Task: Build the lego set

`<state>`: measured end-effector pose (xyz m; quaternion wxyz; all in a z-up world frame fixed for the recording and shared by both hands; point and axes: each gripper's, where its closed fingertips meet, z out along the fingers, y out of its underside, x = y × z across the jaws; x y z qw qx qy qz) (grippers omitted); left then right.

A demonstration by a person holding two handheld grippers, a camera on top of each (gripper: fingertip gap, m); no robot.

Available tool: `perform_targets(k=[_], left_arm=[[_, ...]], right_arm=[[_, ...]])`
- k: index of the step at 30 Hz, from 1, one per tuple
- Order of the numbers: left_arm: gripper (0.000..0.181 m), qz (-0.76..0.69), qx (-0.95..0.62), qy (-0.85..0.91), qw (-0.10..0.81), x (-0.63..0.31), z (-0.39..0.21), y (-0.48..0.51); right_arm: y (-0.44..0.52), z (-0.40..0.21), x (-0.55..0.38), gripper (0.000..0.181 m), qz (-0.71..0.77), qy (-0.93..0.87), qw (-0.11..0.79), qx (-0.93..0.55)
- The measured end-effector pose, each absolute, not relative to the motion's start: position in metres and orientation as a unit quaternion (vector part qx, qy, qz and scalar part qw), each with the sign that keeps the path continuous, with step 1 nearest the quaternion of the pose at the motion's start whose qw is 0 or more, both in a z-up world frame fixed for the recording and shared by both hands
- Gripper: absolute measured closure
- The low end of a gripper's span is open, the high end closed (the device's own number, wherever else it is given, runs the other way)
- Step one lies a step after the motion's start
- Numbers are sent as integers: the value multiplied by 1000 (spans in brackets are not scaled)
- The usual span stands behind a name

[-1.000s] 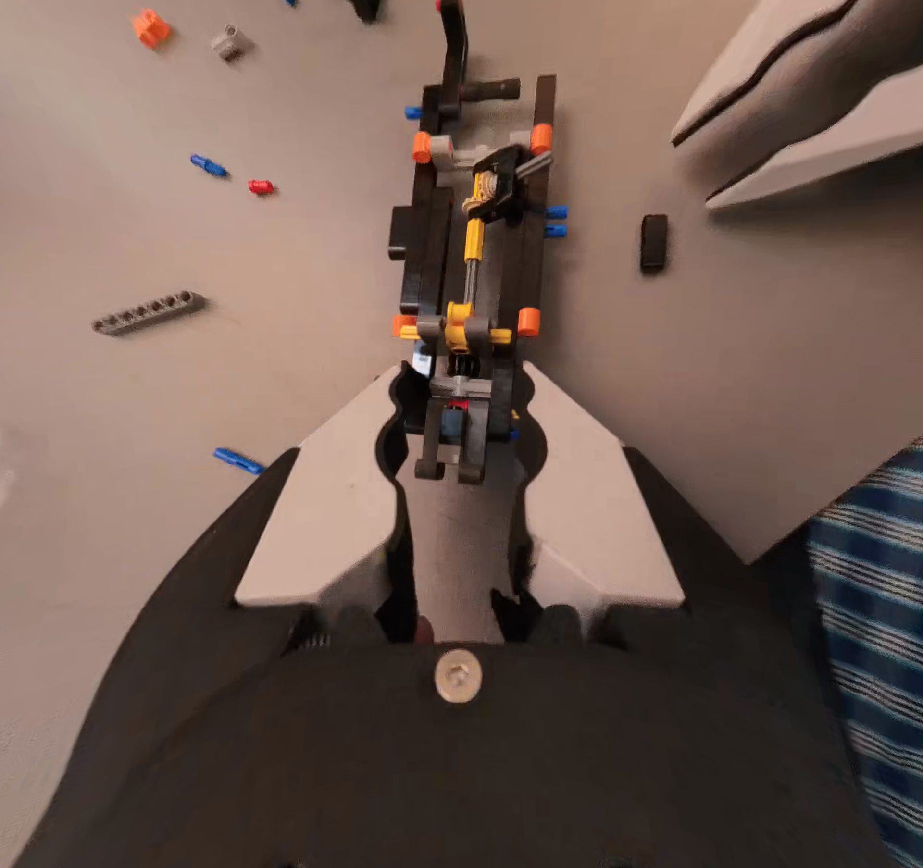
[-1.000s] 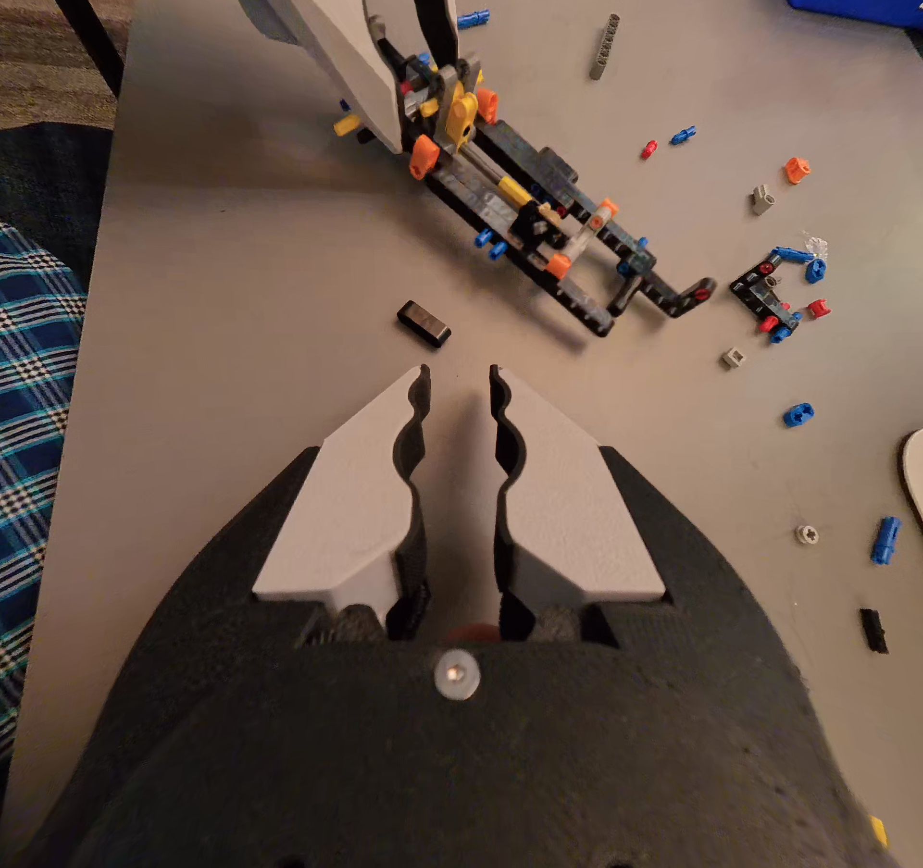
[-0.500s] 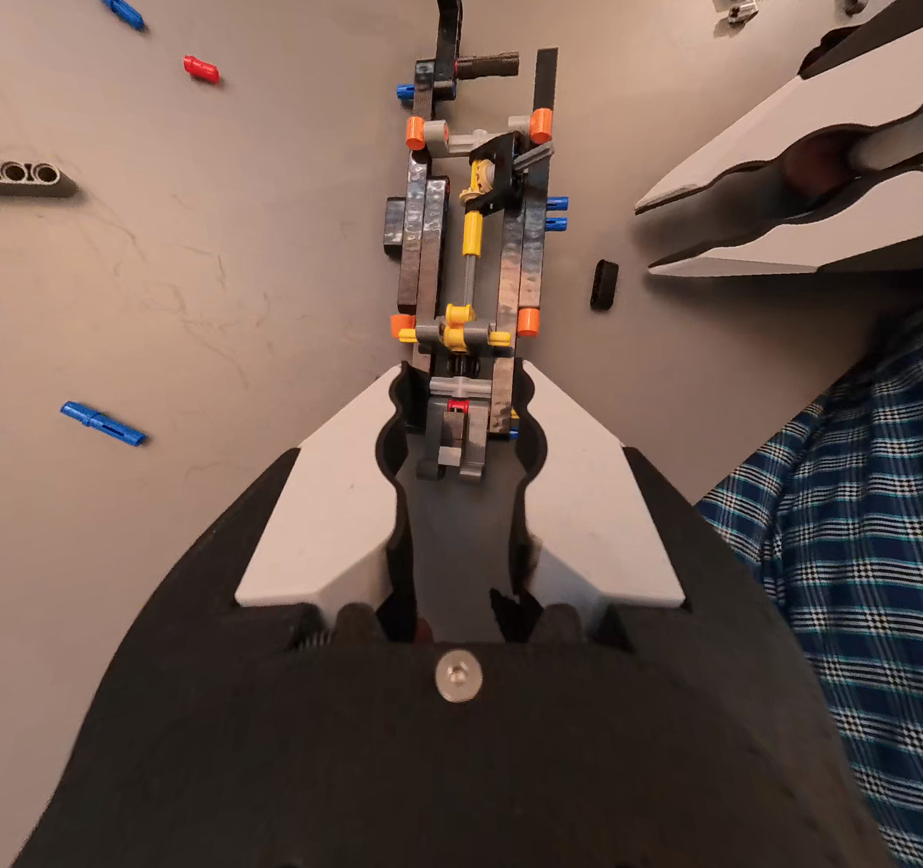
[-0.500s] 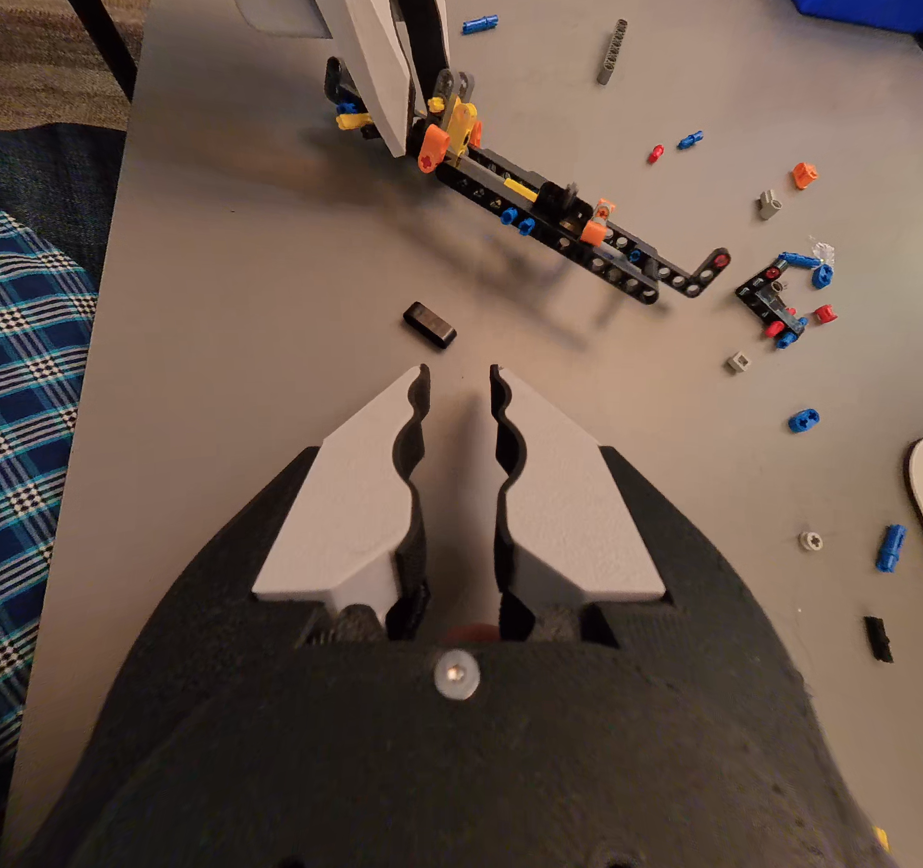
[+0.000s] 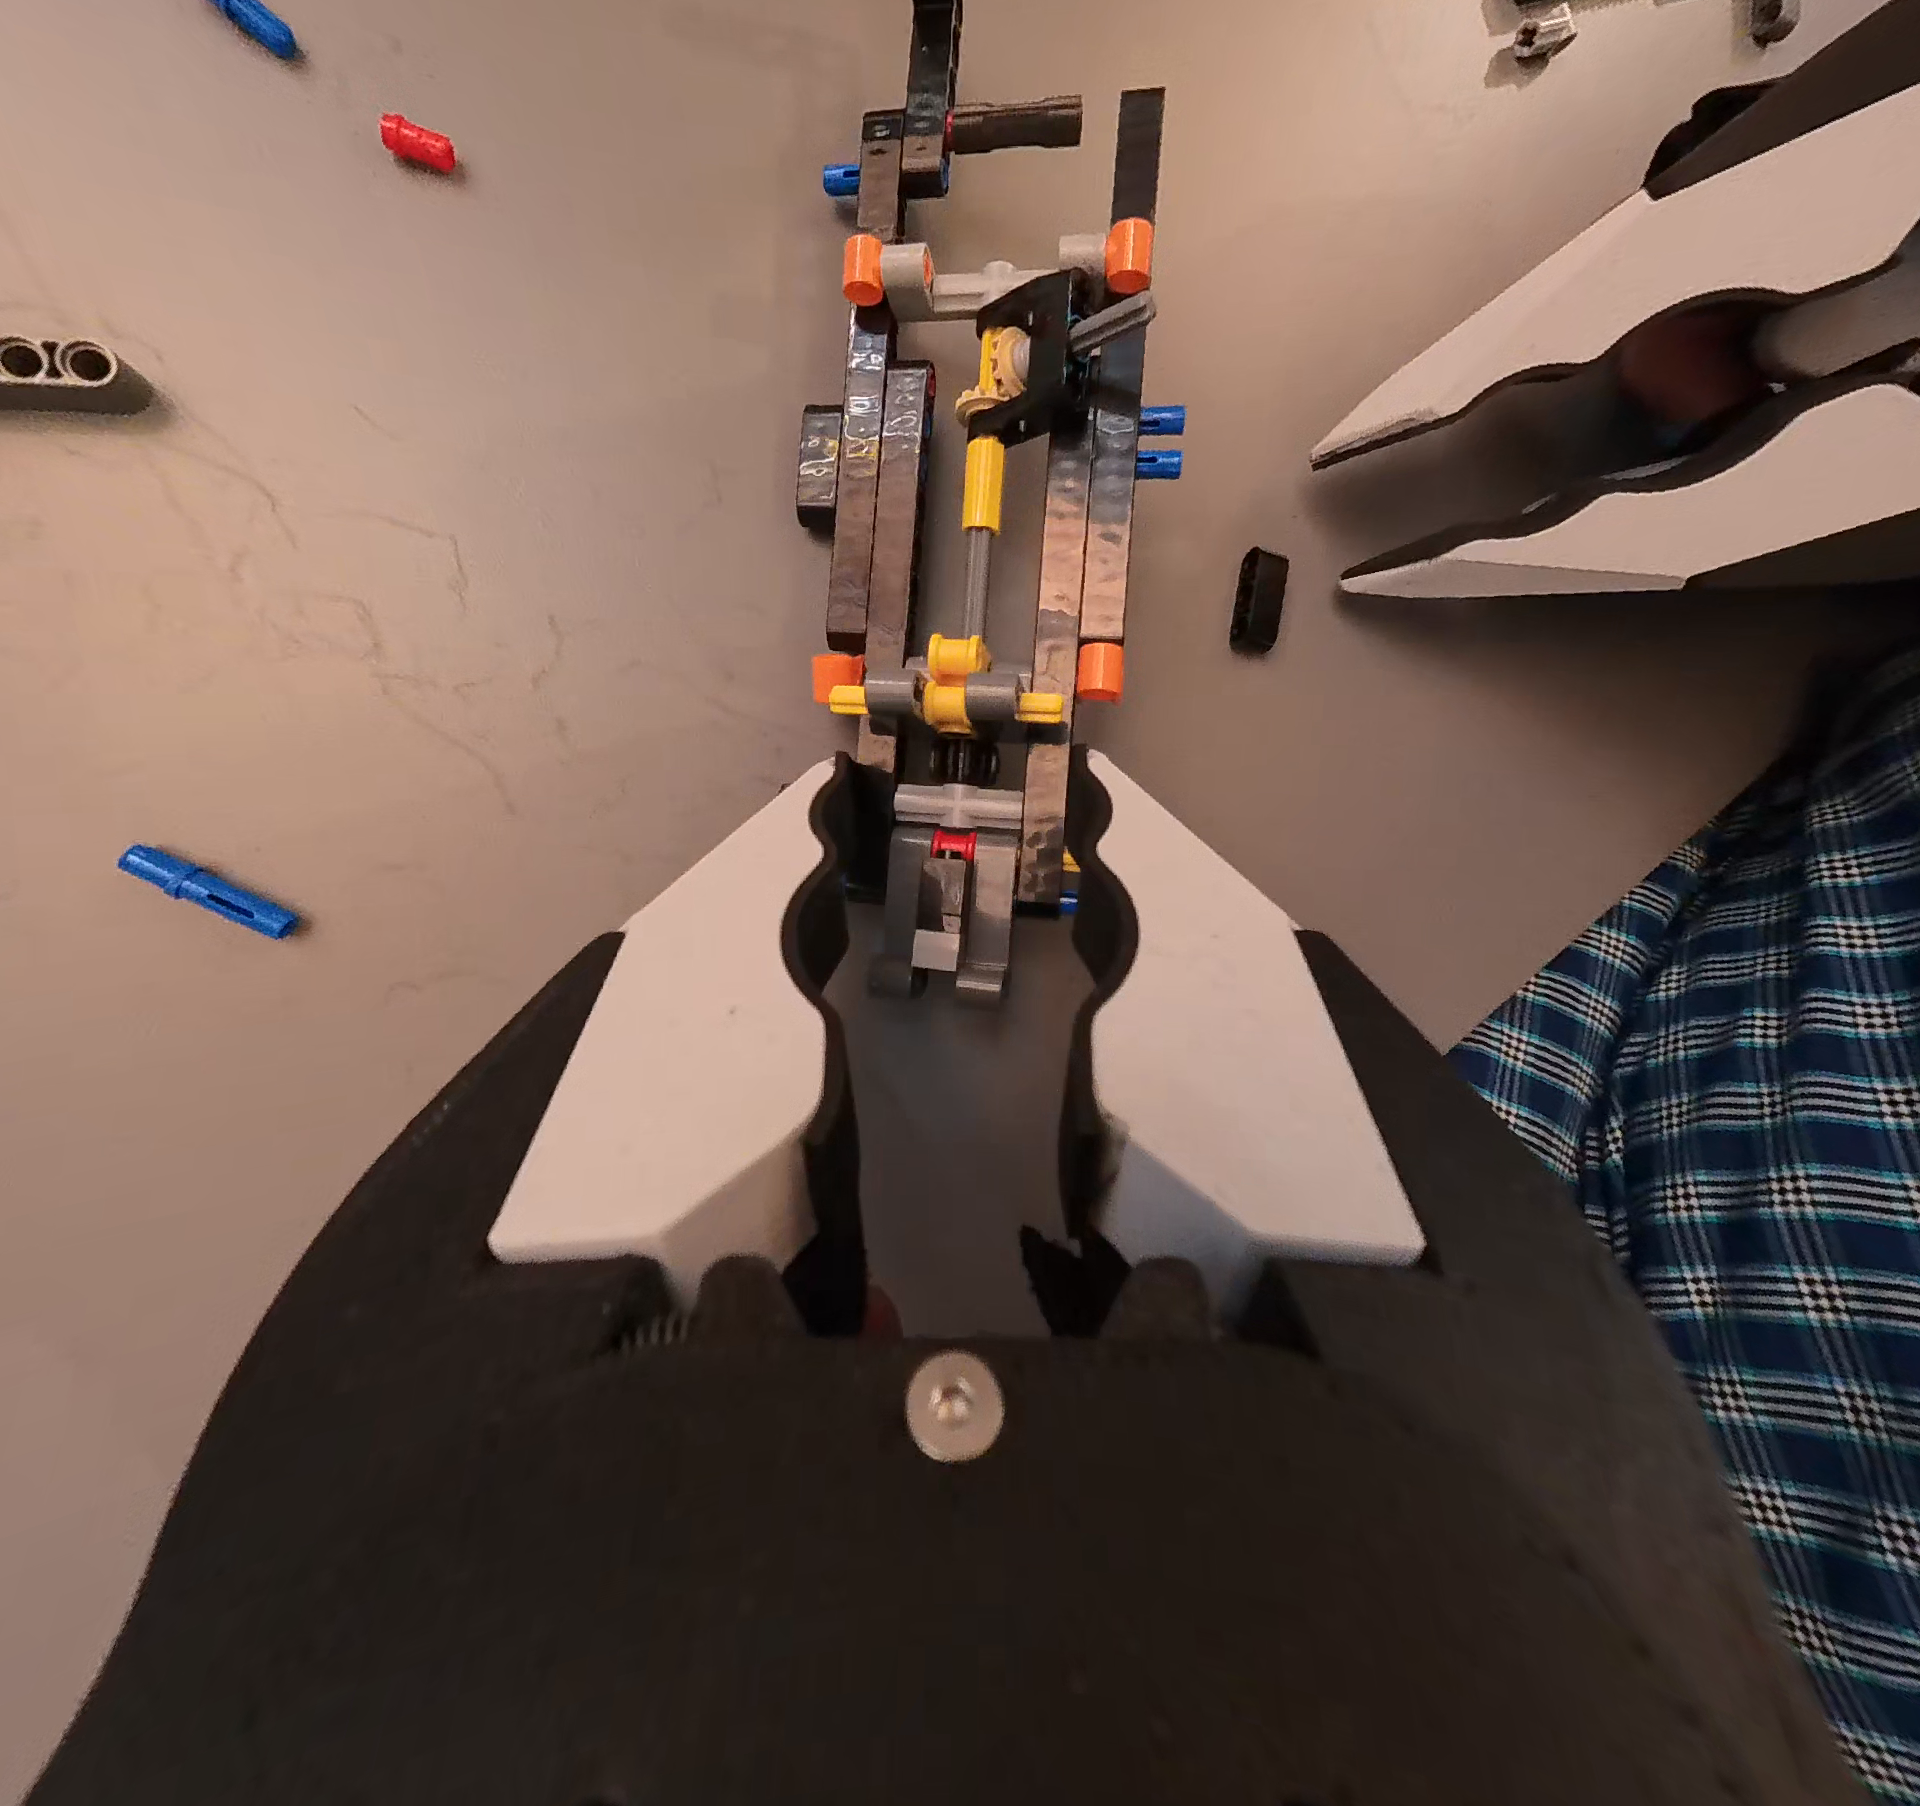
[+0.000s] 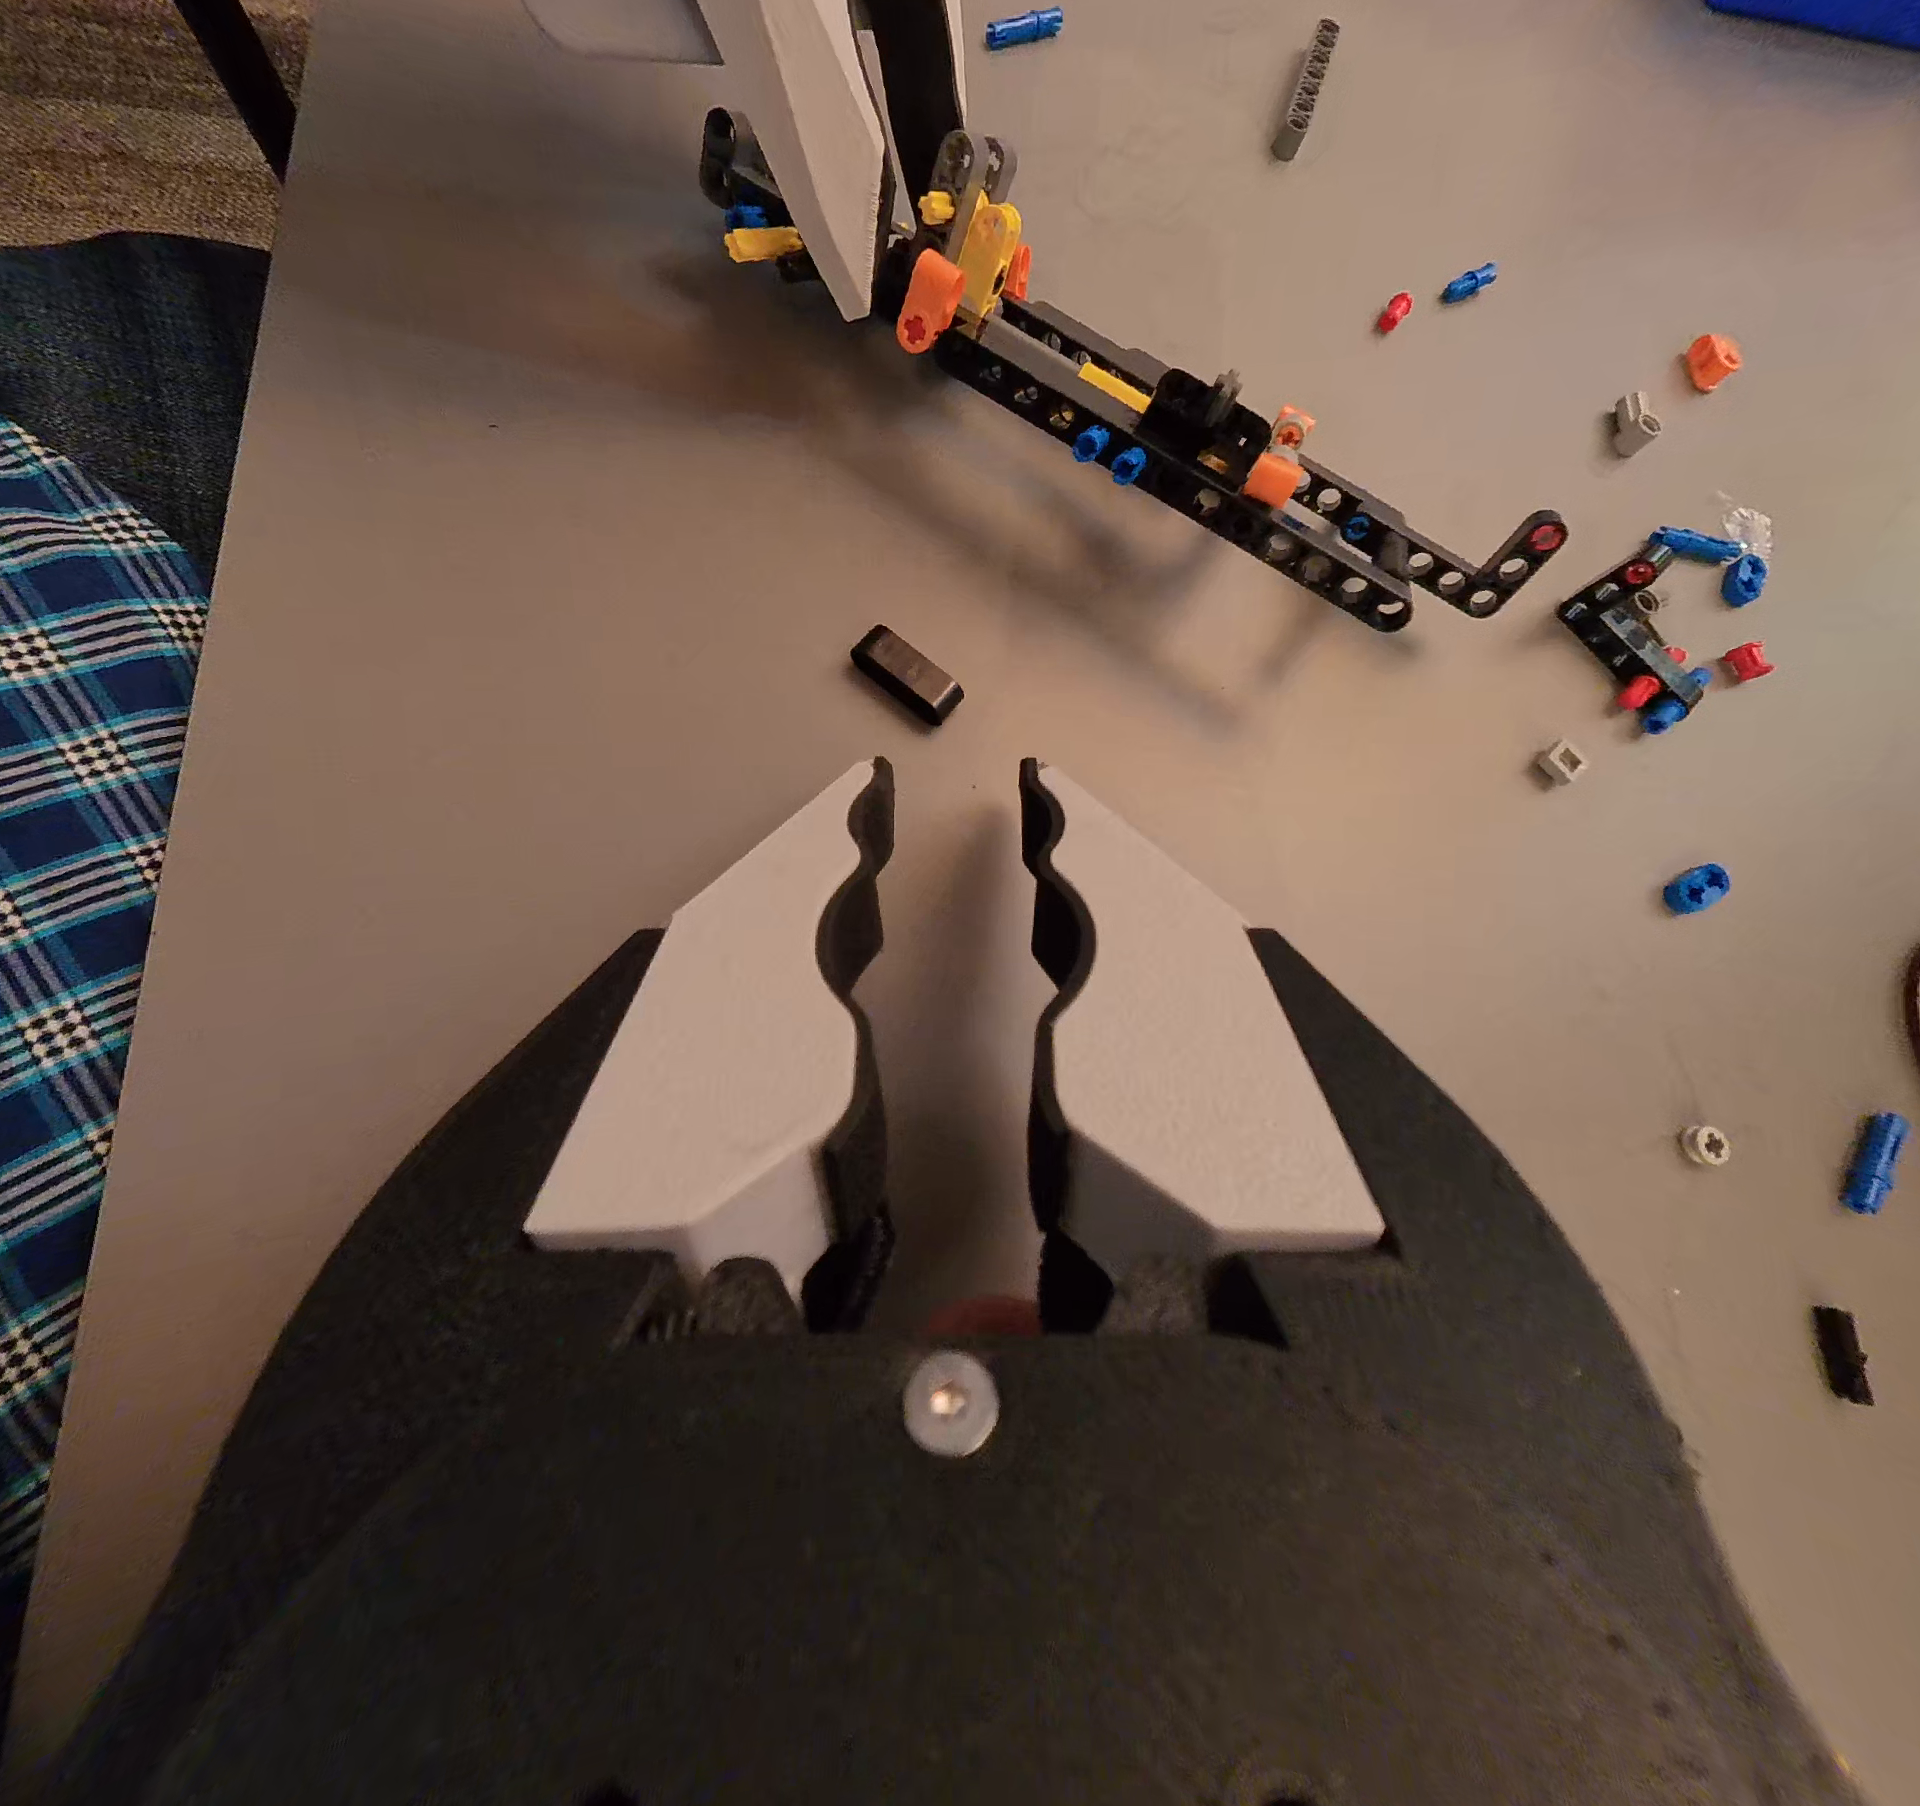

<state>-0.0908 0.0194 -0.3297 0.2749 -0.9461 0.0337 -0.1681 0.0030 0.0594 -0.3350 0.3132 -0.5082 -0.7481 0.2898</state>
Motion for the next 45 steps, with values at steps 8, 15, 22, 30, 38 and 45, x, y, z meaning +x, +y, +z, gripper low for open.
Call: perform_targets(k=[8, 15, 22, 30, 38, 45], left_arm=[[142, -167, -947, 34, 274, -91, -330, 19], [142, -162, -948, 40, 271, -91, -330, 19], [142, -146, -950, 51, 270, -92, -331, 18], [142, -121, -952, 61, 273, -92, -332, 18], [142, -53, -956, 90, 274, -93, -334, 16], [142, 36, -953, 143, 266, -92, -340, 14]], right_arm=[[51, -336, -3, 159, 292, -762, 309, -488], [43, -338, -12, 160, 287, -780, 307, -463], [44, -339, -19, 166, 289, -780, 294, -470], [49, -338, -23, 167, 281, -772, 312, -477], [55, -336, -27, 167, 279, -760, 320, -493], [53, -339, -29, 167, 270, -765, 318, -490]])
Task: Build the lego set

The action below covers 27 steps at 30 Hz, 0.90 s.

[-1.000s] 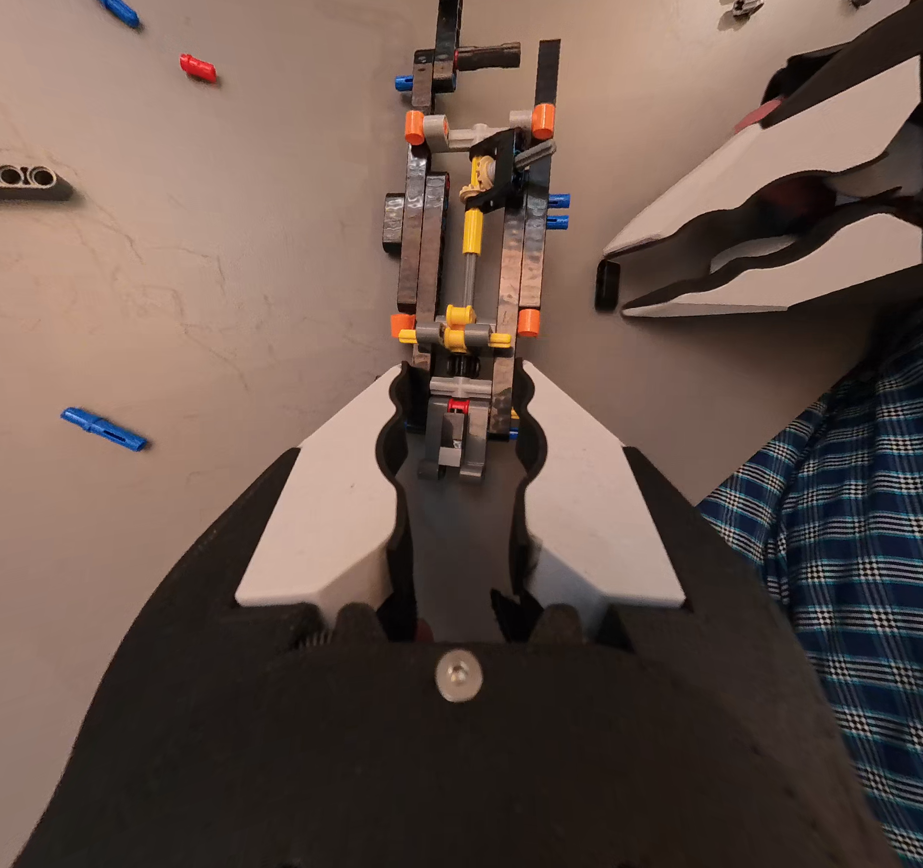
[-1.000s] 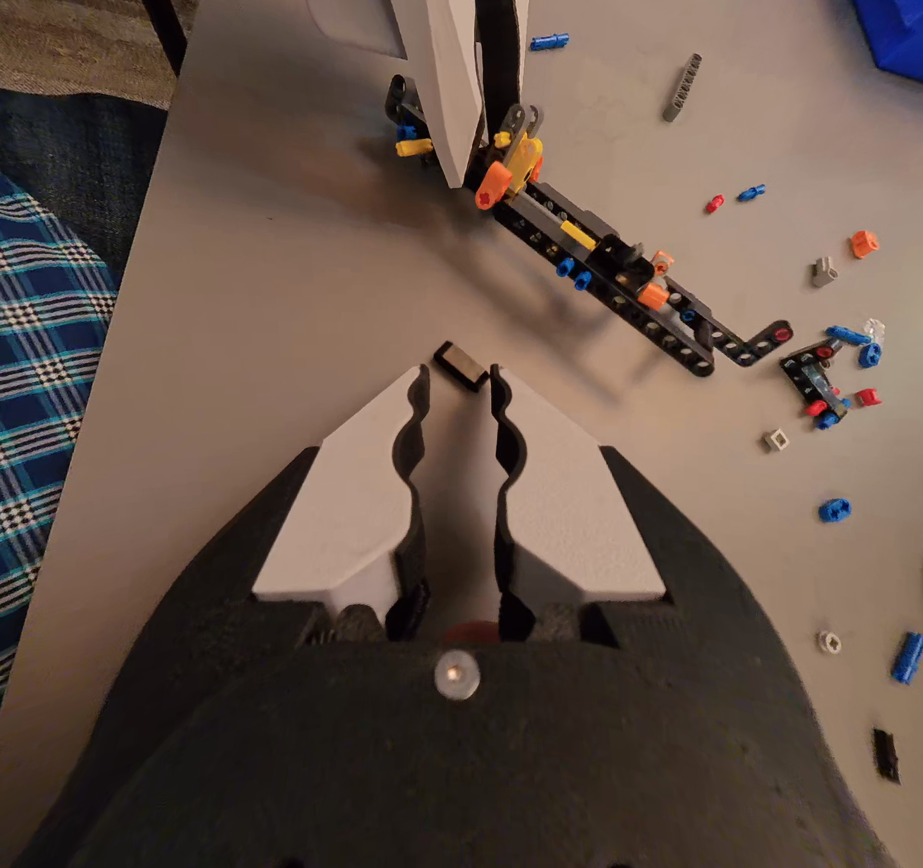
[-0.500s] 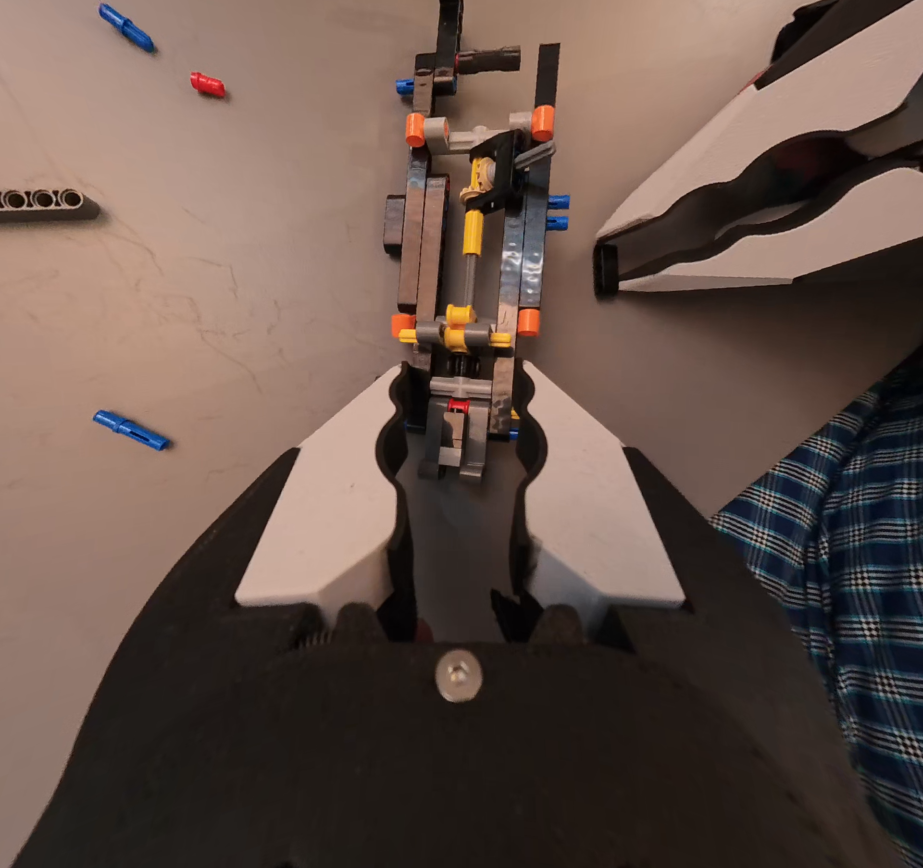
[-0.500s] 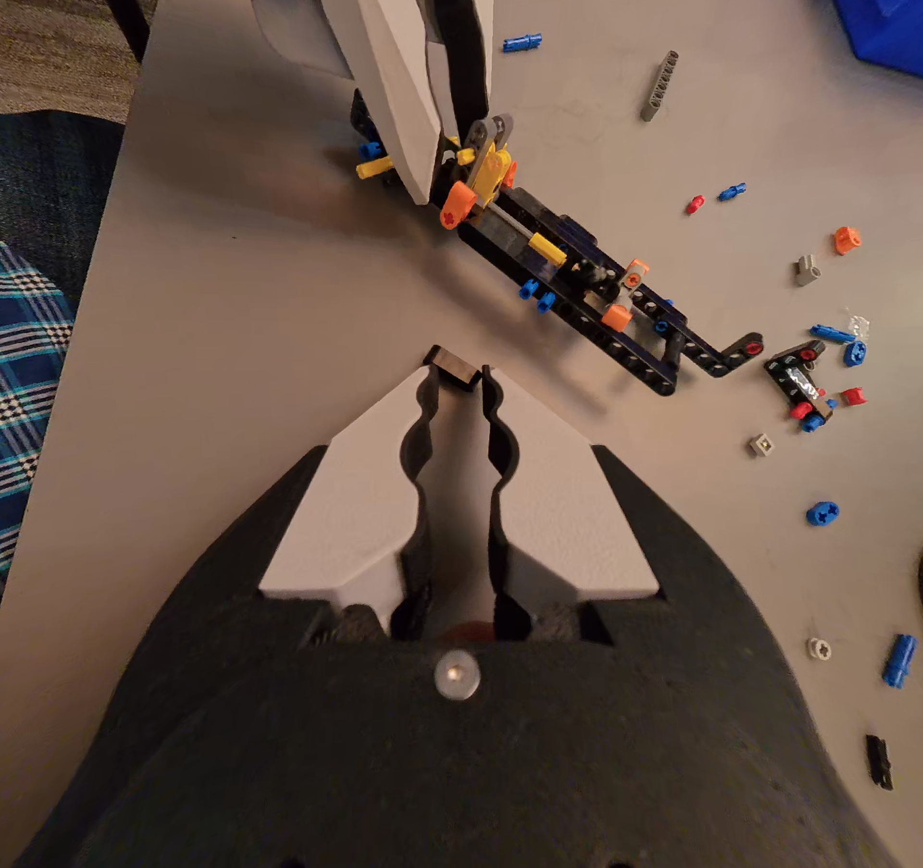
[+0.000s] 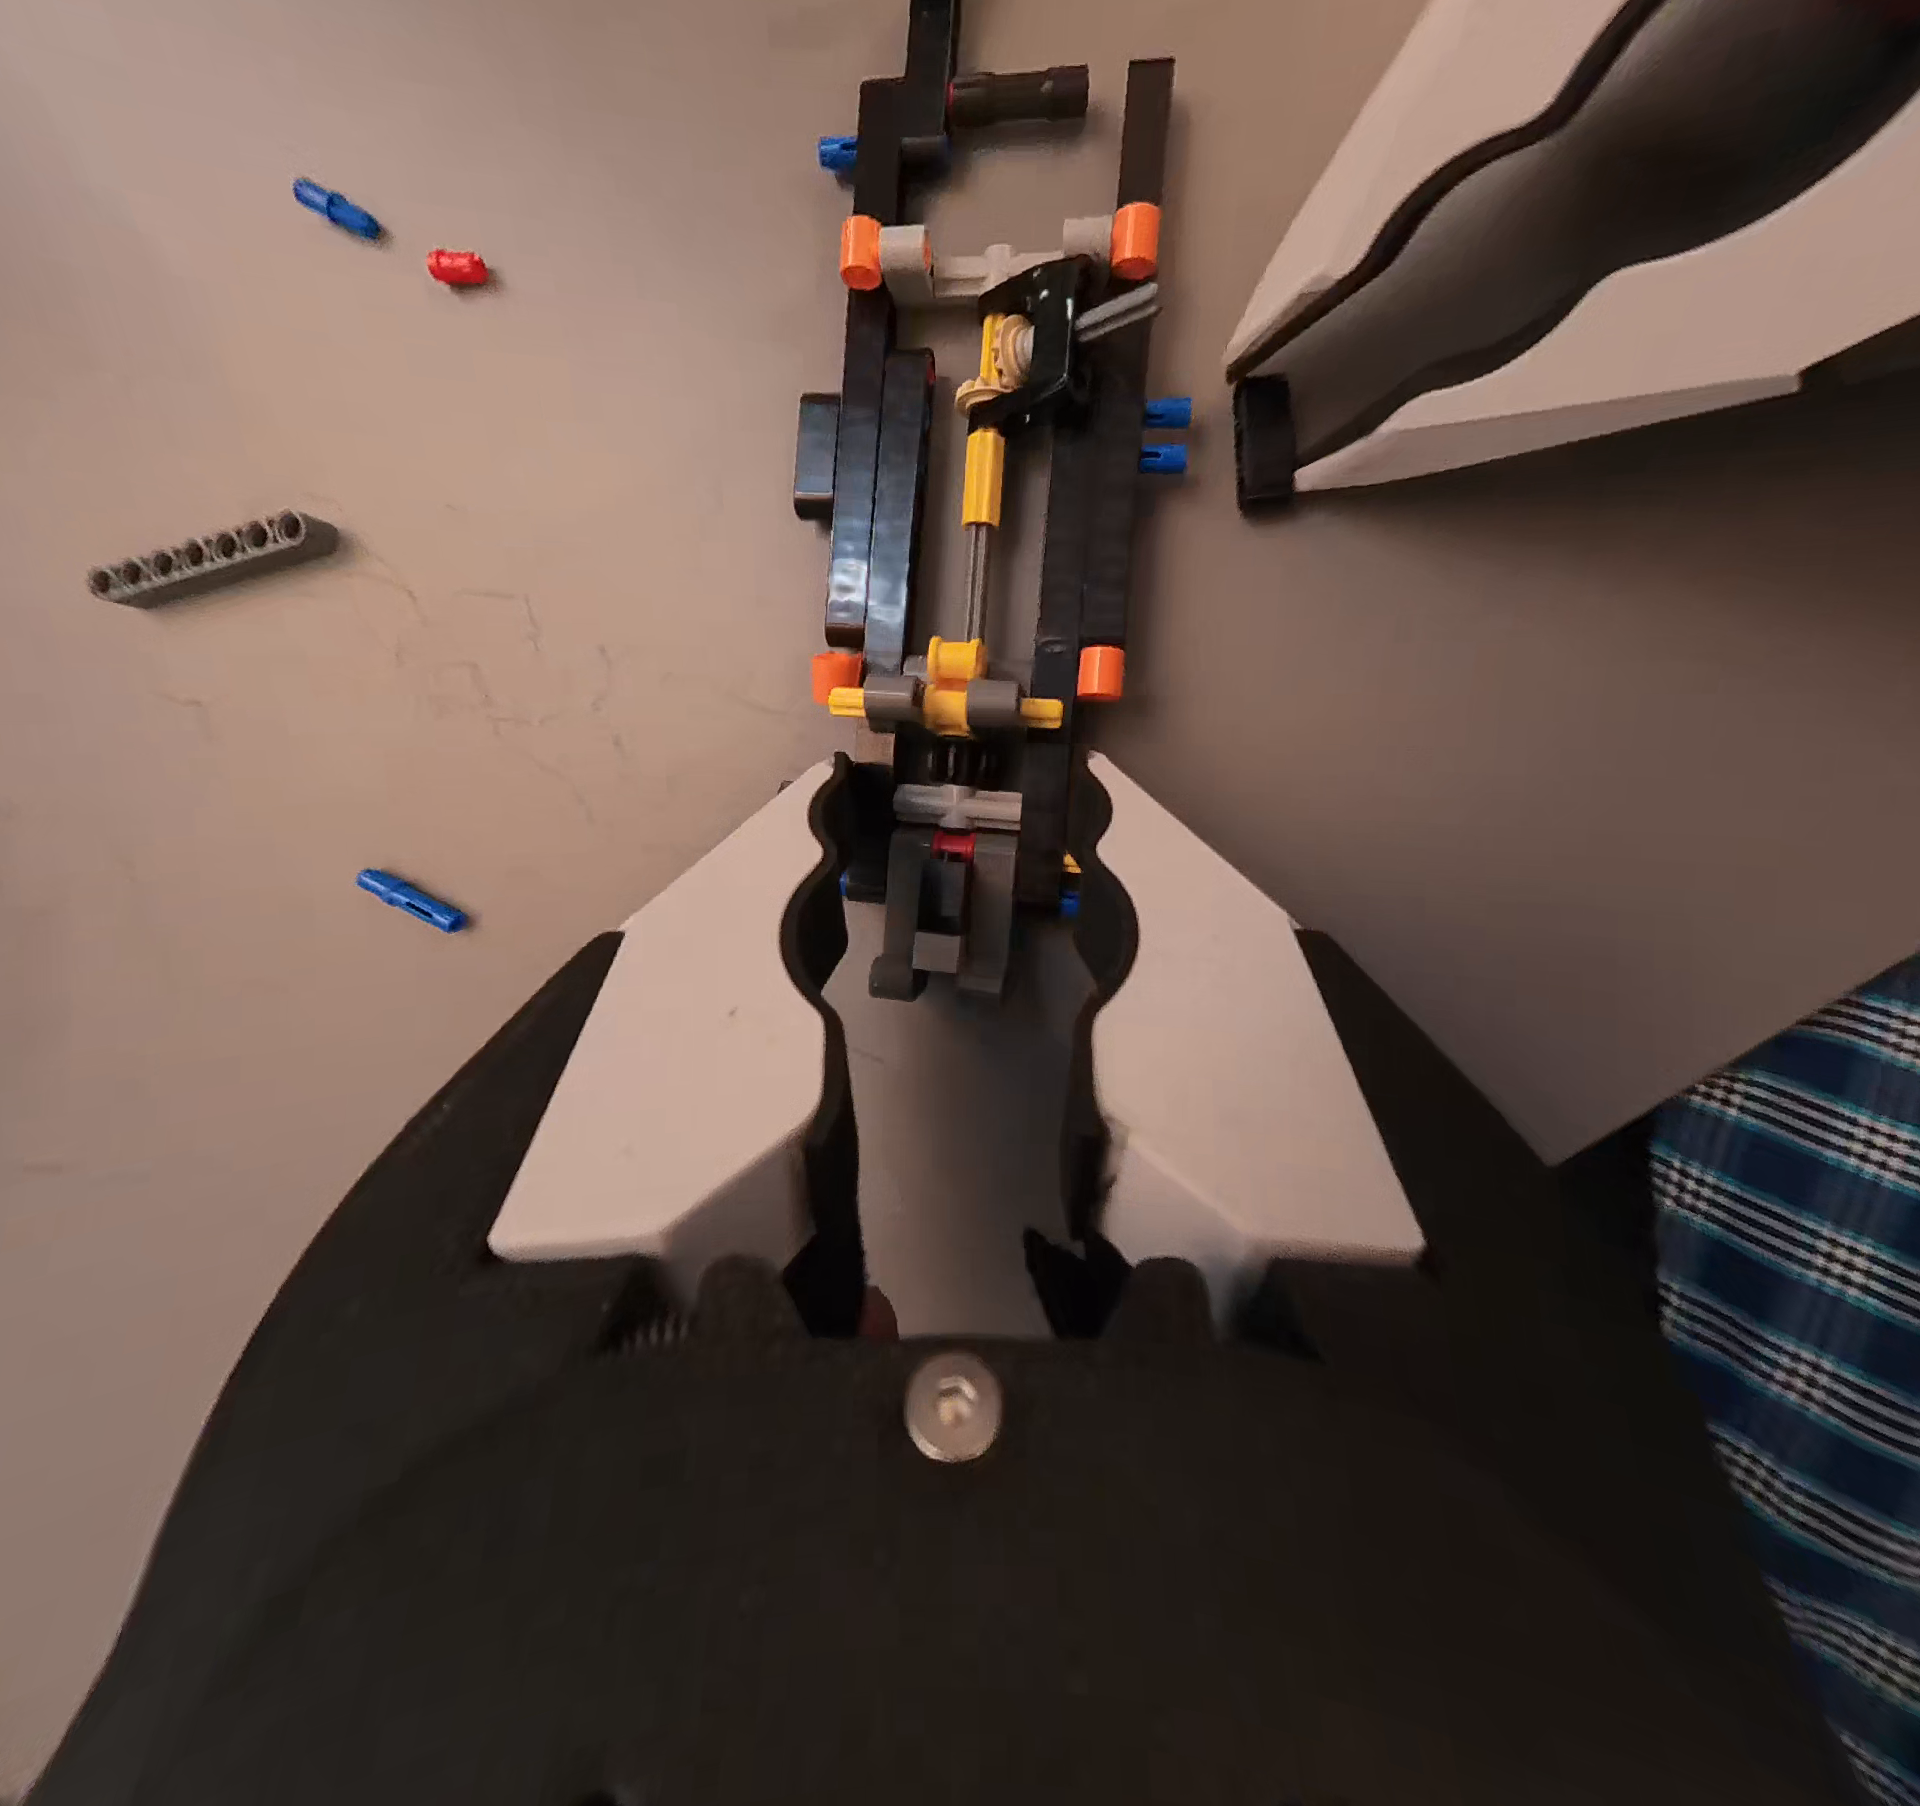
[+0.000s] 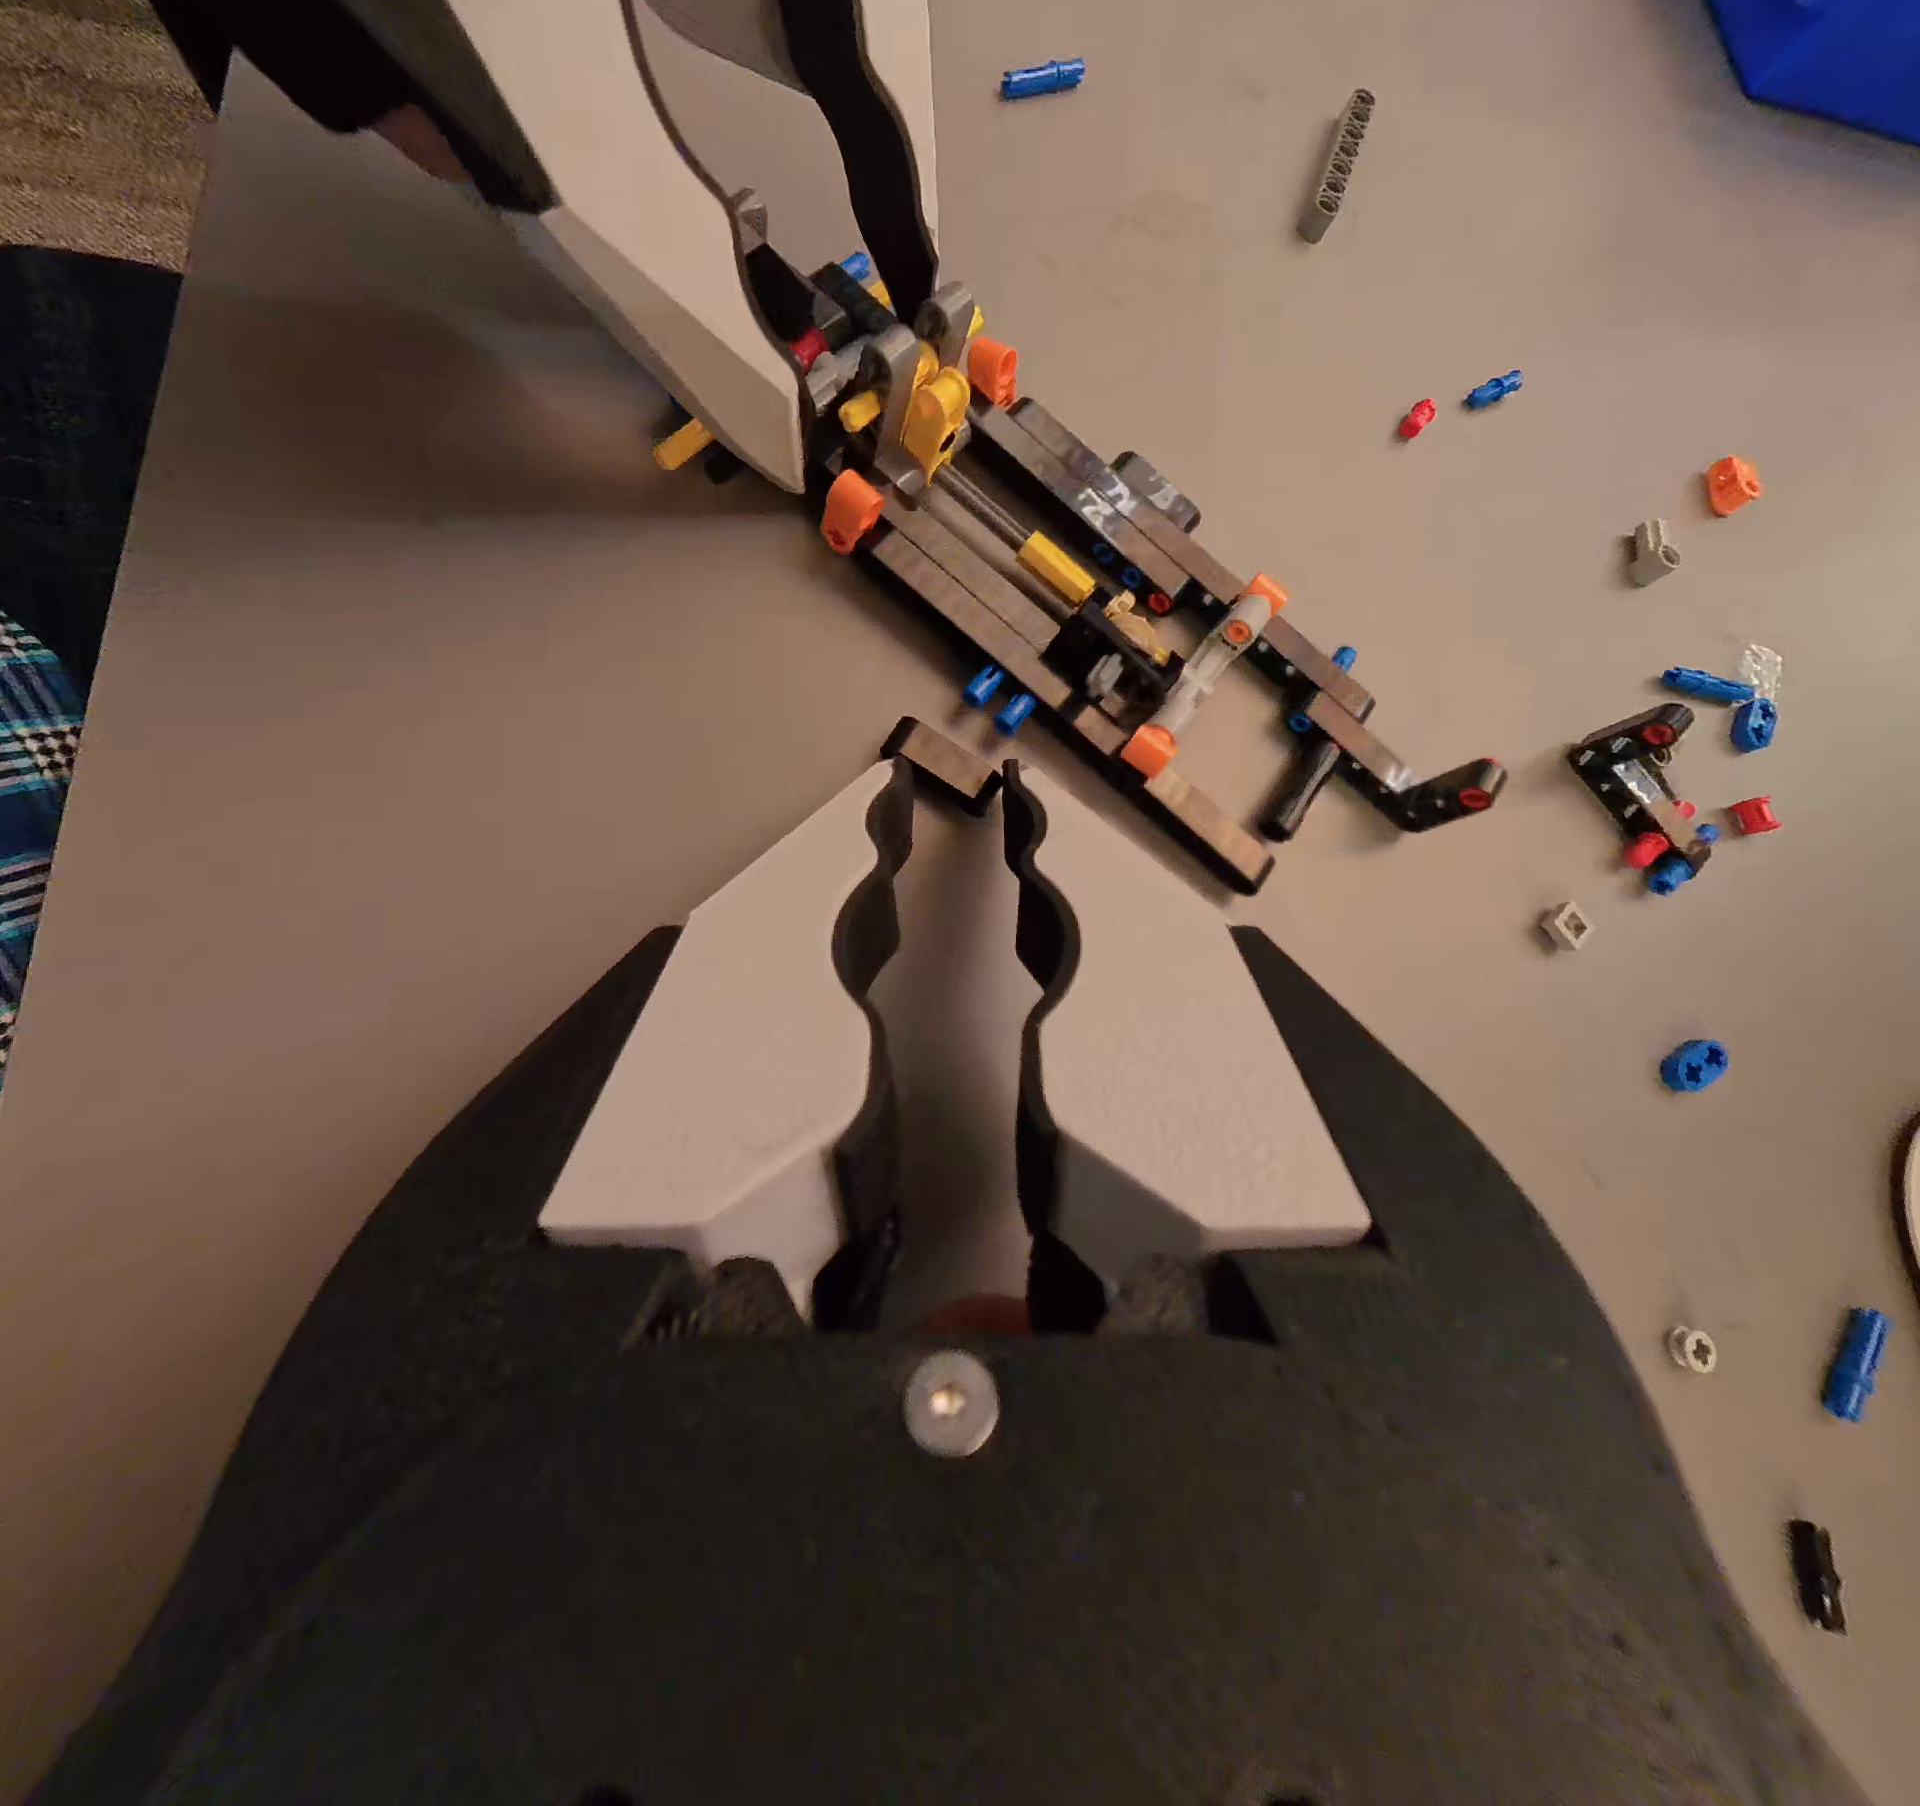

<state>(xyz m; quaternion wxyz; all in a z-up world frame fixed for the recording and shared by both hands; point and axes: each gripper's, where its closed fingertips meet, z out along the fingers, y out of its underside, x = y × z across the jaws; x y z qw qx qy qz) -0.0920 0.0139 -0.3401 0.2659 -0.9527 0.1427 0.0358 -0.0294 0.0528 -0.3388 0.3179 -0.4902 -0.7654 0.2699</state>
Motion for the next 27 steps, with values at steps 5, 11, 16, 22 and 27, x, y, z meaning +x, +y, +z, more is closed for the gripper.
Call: perform_targets(k=[5, 11, 16, 22, 27], left_arm=[[142, 60, -948, 154, 271, -90, -338, 15], [131, 45, -940, 142, 307, -91, -320, 20], [125, 50, -933, 176, 311, -85, -312, 35], [127, 37, -939, 204, 274, -82, -332, 50], [135, -3, -945, 189, 266, -78, -335, 53]], right_arm=[[54, -339, -32, 167, 268, -761, 319, -498], [54, -339, -32, 167, 267, -760, 320, -498], [54, -339, -33, 167, 266, -760, 323, -497], [54, -339, -33, 167, 264, -760, 325, -496], [55, -339, -35, 167, 264, -759, 327, -498]])
